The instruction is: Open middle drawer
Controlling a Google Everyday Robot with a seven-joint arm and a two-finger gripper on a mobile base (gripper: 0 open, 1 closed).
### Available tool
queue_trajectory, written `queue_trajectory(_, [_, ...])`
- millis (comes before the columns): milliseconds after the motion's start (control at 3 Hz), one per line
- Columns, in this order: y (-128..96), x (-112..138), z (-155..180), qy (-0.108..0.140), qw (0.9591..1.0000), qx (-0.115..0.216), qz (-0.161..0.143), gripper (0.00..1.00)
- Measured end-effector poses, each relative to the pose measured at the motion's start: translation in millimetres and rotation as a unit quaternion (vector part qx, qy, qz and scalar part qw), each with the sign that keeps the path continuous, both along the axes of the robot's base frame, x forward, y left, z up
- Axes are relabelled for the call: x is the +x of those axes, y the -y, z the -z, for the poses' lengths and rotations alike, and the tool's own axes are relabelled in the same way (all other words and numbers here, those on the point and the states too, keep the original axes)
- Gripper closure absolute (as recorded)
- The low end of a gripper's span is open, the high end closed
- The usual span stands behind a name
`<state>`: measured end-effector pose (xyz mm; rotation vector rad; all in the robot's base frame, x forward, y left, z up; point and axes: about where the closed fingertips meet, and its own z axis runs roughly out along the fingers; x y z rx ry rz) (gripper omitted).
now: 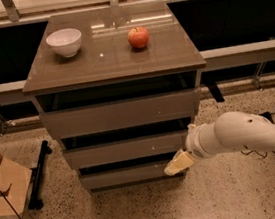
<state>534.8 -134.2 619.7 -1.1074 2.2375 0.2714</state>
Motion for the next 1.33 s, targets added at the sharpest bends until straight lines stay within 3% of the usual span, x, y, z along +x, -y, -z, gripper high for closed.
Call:
queue_trajectory(333, [-4,10,5,0.022,0.9997,0.008,0.01,0.0])
queue_trajectory(667, [-15,39,16,0.062,0.9967,0.048,0.017,0.0])
queue_trajectory(1333, [-56,102,66,0.077,0.9897,0.12,0.019,0.0])
